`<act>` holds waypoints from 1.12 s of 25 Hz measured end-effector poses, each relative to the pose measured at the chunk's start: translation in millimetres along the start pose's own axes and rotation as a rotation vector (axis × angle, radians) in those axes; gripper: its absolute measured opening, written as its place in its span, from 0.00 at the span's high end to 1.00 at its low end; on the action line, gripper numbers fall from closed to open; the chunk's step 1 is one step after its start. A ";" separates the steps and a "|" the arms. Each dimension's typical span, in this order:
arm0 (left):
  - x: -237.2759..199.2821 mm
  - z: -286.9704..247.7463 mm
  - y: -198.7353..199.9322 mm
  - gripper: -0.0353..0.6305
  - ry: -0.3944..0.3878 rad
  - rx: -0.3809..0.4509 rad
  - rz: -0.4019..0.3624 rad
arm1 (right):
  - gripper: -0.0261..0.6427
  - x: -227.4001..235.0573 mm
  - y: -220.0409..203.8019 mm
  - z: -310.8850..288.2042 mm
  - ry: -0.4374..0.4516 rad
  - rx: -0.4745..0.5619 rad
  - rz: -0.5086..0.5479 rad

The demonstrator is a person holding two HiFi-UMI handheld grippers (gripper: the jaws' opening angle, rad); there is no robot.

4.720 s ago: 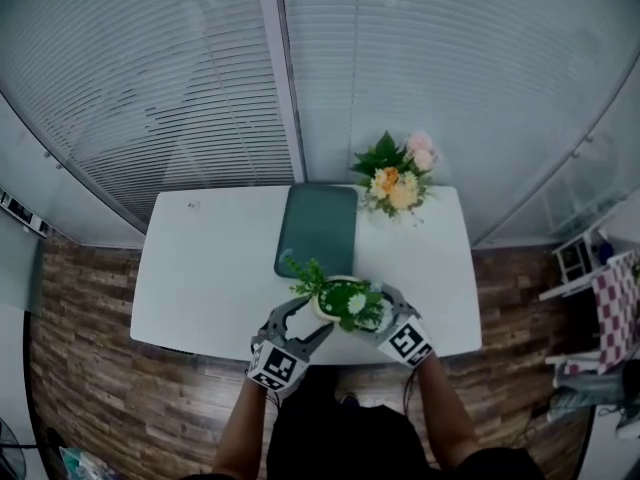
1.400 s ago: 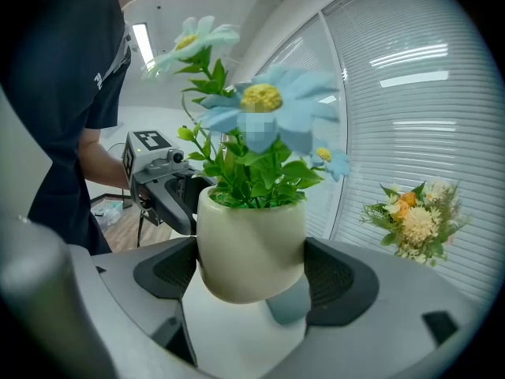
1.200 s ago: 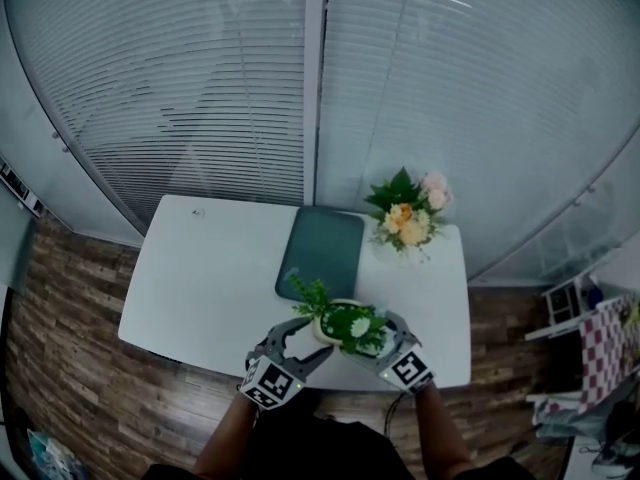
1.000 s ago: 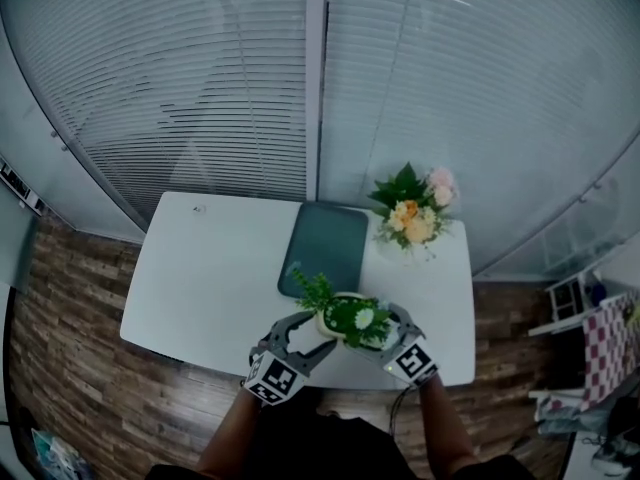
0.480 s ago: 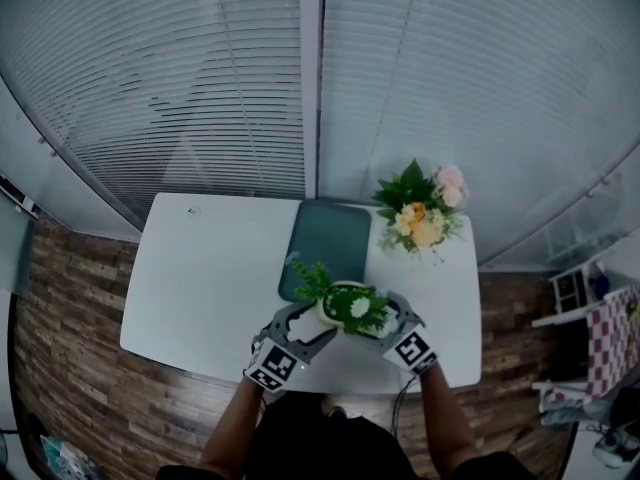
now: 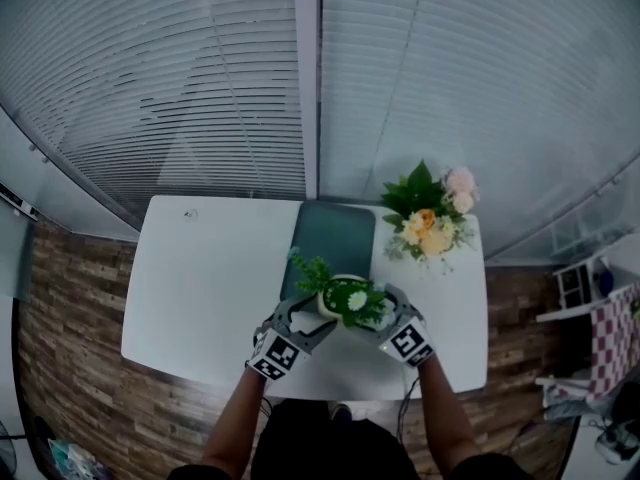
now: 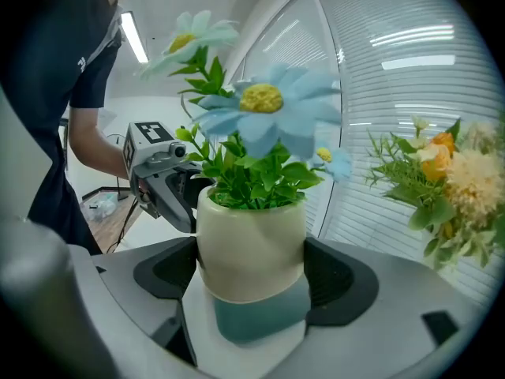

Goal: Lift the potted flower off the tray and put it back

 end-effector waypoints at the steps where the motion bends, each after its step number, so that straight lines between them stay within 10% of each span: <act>1: -4.1 -3.2 -3.4 0.52 -0.006 -0.004 0.004 | 0.37 1.9 -3.0 -4.2 -0.002 -0.007 -0.001; 28: -79.8 -59.4 -87.1 0.52 -0.052 -0.133 0.081 | 0.37 26.1 -72.4 -105.8 -0.044 -0.086 -0.048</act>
Point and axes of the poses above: the fingertips, and each gripper's own axes: z backward along the fingers, x to its right, y out of its top, the point moved 3 cm from there along z, backward along the fingers, and after that the axes turned 15 degrees about -y, right-handed, at the moved point
